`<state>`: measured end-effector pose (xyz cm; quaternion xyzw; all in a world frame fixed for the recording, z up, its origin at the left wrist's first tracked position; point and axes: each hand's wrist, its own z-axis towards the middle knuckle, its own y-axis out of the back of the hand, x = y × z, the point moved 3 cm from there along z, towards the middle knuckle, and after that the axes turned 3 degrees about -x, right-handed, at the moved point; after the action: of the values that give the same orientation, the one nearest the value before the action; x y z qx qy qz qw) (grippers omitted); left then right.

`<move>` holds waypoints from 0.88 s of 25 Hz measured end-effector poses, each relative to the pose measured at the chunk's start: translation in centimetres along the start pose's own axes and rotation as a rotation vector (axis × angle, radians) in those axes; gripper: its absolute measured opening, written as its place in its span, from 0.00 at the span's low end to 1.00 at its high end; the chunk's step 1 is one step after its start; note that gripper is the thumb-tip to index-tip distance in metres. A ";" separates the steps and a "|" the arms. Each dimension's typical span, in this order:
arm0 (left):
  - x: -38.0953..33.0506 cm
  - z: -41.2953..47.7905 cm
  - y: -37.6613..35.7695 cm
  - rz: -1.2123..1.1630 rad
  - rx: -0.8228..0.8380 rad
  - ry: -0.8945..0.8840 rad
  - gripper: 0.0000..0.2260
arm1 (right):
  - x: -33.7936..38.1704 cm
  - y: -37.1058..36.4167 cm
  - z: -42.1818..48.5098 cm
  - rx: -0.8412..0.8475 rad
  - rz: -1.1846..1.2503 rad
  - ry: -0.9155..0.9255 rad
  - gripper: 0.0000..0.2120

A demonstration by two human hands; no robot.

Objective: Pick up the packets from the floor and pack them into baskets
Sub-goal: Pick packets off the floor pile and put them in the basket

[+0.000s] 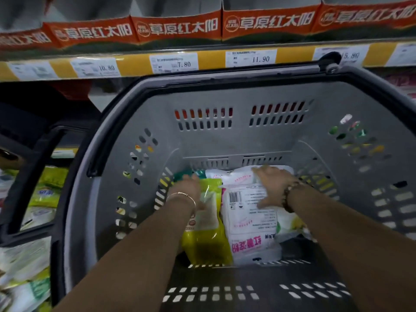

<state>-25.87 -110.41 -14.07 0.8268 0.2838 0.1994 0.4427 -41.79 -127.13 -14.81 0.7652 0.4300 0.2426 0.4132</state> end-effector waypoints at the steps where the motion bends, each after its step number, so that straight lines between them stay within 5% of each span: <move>1: -0.8 -0.3 -0.4 0.059 0.034 -0.128 0.38 | 0.9 0.2 0.0 0.043 -0.034 0.104 0.55; 4: -2.2 -0.4 -3.0 0.241 0.193 -0.260 0.51 | 3.5 -2.3 0.4 0.123 -0.150 0.152 0.61; 8: -3.2 0.9 -4.8 0.355 0.178 -0.211 0.36 | 5.9 -5.8 0.7 0.196 -0.248 0.000 0.68; 11: -4.0 2.1 -6.2 0.424 0.162 -0.185 0.34 | 6.7 -6.6 1.4 0.245 -0.230 -0.066 0.71; 19: -3.2 1.8 -4.7 0.368 0.228 -0.210 0.44 | 6.2 -5.6 1.4 0.275 -0.196 -0.024 0.69; 22: -2.6 0.7 -0.1 0.254 0.193 -0.300 0.36 | 5.2 -2.3 0.9 0.294 -0.091 0.035 0.59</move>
<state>-27.45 -112.46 -14.69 0.9149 0.1260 0.1000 0.3701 -39.51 -122.33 -17.17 0.7927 0.5023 0.1715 0.2998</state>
